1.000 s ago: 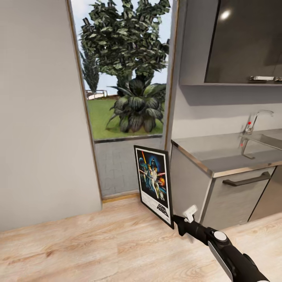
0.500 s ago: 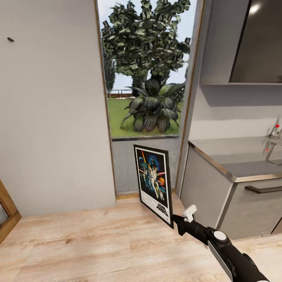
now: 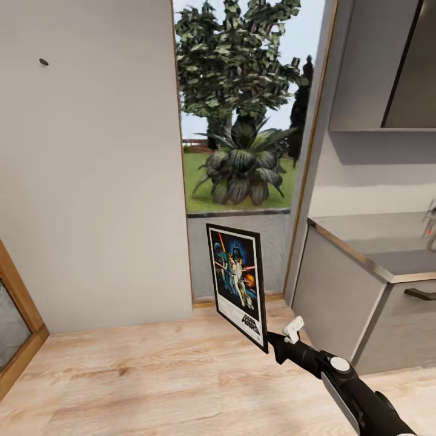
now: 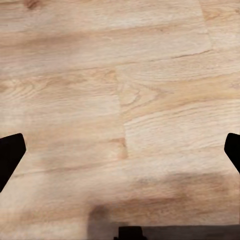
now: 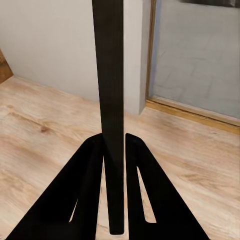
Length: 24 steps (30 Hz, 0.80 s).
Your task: Pick up the poster from the kitchen countertop and hang it on one of the wall nails in the kitchen.
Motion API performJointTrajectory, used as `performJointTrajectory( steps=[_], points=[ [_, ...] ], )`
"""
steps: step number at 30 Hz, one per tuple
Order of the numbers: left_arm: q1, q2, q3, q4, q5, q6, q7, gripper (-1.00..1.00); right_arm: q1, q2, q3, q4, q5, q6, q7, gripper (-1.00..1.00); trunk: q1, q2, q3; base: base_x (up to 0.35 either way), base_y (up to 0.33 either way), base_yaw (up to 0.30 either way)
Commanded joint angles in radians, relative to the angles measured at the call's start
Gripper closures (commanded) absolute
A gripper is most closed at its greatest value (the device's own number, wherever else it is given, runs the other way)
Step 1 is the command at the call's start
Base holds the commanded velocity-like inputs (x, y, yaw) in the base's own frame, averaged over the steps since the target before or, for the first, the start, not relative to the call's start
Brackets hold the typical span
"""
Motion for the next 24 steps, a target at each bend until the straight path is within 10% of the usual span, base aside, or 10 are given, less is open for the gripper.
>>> performJointTrajectory(
  steps=[1, 24],
  points=[
    [0.0, 0.0, 0.005, -0.001, 0.0, -0.001, -0.008, -1.0, -0.001, -0.001, 0.003, 0.001, -0.011, 0.0, 0.003, 1.0, 0.0, -0.001, -0.001, 0.0, 0.297, 0.001],
    [0.0, 0.0, 0.005, -0.001, 0.0, -0.001, -0.008, -1.0, 0.0, 0.003, 0.006, 0.001, -0.011, -0.001, 0.002, 1.0, 0.0, -0.001, -0.001, -0.046, 0.178, 0.064]
  ],
)
